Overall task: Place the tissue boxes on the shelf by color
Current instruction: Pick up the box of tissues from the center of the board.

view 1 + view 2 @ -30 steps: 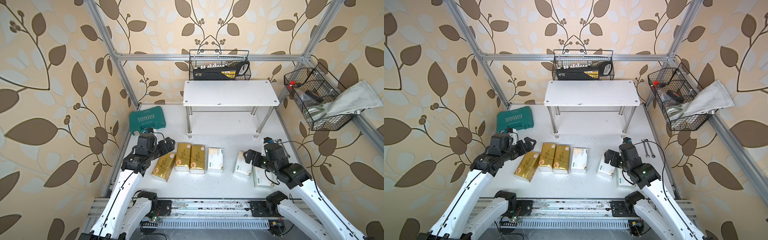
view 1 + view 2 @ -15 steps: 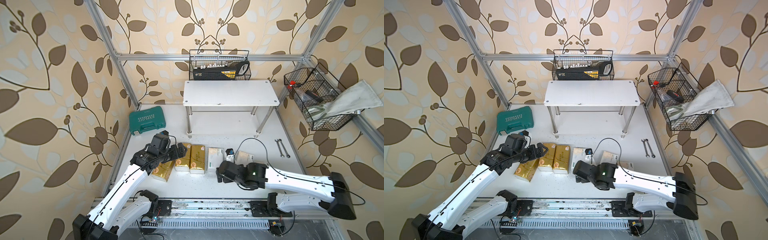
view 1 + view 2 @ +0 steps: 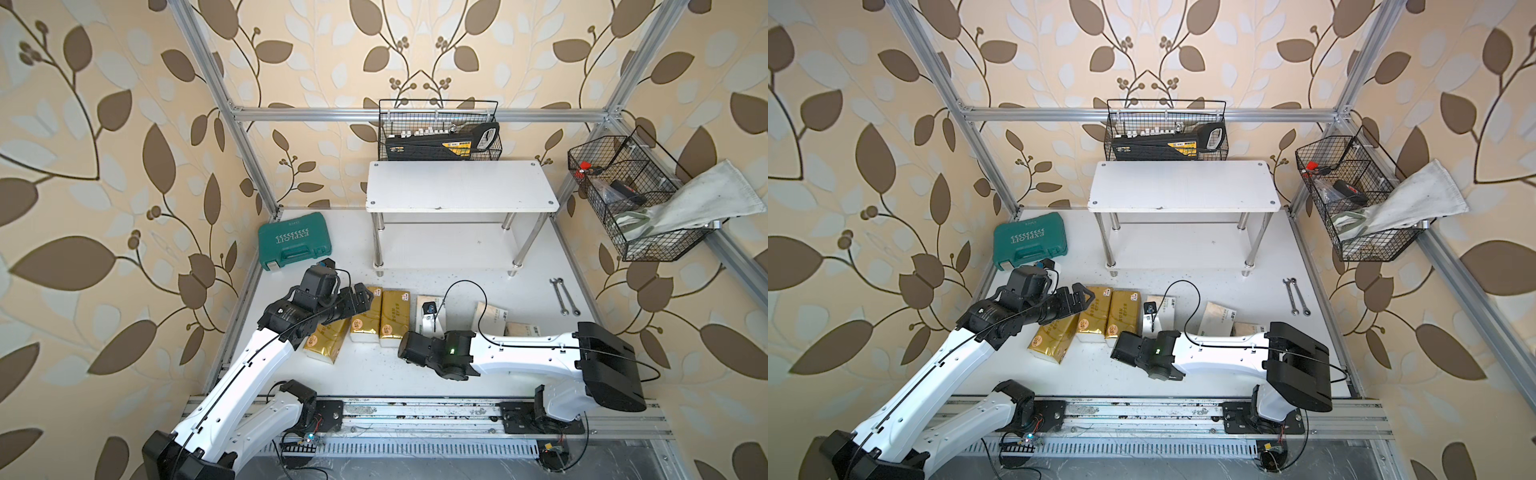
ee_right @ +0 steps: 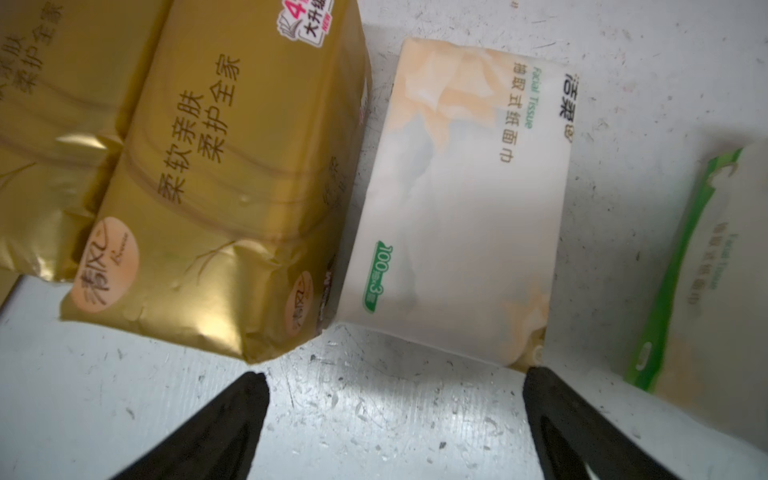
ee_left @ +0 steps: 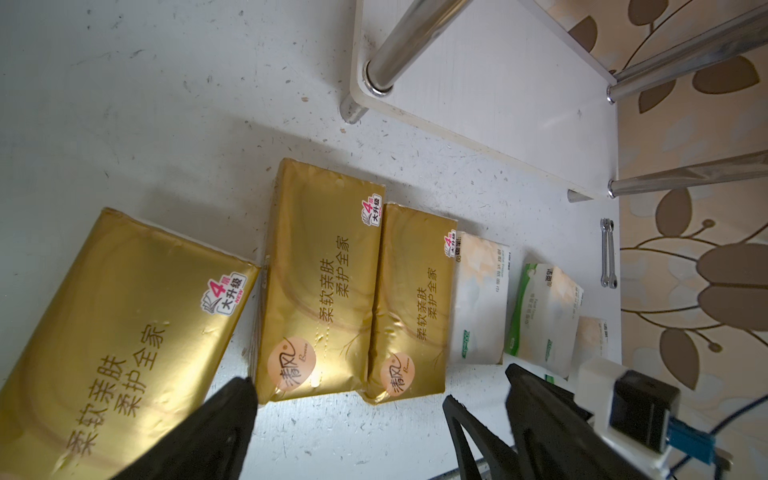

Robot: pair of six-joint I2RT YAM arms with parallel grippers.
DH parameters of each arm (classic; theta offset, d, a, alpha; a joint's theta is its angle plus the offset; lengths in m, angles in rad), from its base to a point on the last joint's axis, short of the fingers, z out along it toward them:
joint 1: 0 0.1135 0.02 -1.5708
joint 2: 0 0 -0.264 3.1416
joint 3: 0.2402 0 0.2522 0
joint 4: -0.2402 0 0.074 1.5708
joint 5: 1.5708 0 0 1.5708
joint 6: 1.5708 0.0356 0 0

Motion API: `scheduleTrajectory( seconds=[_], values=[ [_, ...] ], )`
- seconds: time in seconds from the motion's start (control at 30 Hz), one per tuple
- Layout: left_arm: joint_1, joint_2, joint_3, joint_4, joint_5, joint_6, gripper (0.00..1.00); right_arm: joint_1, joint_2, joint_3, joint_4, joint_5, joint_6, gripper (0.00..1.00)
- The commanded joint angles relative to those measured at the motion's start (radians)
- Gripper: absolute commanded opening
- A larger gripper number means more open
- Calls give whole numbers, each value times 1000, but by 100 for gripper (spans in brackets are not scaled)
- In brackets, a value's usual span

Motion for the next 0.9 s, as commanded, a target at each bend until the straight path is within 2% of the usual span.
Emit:
scheduleTrajectory(
  seconds=[0.0,0.33,0.87],
  values=[
    [-12,-18,11,-24,-24,20,99,-21,17,20,6,42,20,99],
    [-12,11,9,-18,-27,15,99,-132,-17,-41,106,-2,-47,99],
    [-12,60,23,-2,-19,14,99,-173,67,-101,164,-39,-22,99]
  ],
)
